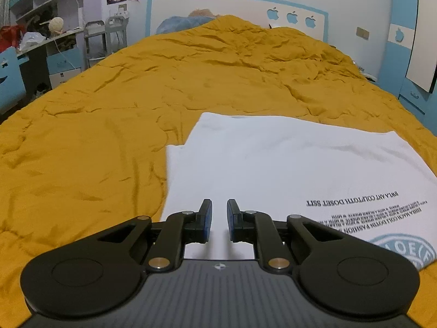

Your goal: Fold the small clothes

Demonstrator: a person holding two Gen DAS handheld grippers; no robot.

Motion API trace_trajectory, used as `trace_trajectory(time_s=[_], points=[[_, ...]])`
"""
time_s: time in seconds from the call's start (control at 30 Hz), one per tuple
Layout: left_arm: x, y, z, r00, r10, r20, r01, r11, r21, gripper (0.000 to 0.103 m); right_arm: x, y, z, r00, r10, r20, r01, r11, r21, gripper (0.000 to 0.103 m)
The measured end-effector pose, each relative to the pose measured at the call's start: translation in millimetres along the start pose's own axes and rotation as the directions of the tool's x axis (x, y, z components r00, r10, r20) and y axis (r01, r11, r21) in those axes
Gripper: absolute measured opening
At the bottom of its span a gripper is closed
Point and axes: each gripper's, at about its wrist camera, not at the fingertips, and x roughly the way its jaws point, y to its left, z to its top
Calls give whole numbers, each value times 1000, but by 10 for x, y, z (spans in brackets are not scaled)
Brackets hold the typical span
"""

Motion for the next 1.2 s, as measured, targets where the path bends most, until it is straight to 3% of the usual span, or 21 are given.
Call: trace_trajectory(time_s=[0.3, 0.53, 0.67, 0.8, 1.0, 1.2], points=[[342, 9, -28, 999, -10, -49, 8, 999, -37, 16, 558, -241, 230, 998, 50, -31, -45, 987, 154, 56], [407, 29, -101, 999, -15, -41, 13, 999, -40, 17, 866, -375, 265, 993, 117, -23, -109, 968, 227, 54], [408, 46, -114, 999, -25, -35, 23, 998, -55, 17, 1008, -397, 268, 990, 141, -23, -130, 956, 263, 25], [421, 41, -98, 999, -25, -37, 24, 999, -36, 17, 1013, -398, 265, 986, 164, 5, -158, 943, 293, 7], [330, 27, -55, 999, -20, -28, 19, 999, -28, 17, 635, 50, 474, 983, 179, 42, -184, 958, 218, 4], [75, 192, 29, 1000, 1, -17, -2, 999, -32, 17, 303, 934, 679, 960, 270, 68, -278, 944, 177, 3]])
